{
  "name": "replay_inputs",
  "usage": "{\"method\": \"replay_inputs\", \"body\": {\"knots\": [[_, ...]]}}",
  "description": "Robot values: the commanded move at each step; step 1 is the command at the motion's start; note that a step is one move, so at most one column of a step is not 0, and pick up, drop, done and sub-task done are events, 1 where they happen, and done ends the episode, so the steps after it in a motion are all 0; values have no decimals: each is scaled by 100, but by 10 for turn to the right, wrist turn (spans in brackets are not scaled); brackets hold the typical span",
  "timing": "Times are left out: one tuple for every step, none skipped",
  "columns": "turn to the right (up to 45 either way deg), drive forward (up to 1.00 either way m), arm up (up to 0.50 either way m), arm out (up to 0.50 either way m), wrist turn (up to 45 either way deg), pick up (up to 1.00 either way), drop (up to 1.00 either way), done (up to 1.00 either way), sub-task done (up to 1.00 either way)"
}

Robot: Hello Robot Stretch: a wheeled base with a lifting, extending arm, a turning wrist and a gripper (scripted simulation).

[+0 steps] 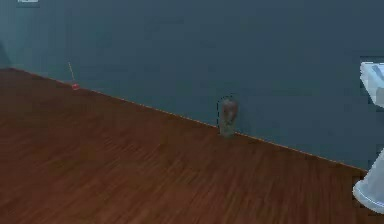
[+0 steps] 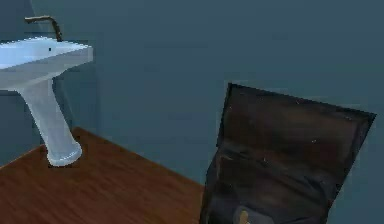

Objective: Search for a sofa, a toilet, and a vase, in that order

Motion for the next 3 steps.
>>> {"method": "replay_inputs", "body": {"knots": [[-450, 0, 0, 0, 0, 0, 0, 0, 0], [-240, 0, 0, 0, 0, 0, 0, 0, 0], [0, 100, 0, 0, 0, 0, 0, 0, 0]]}}
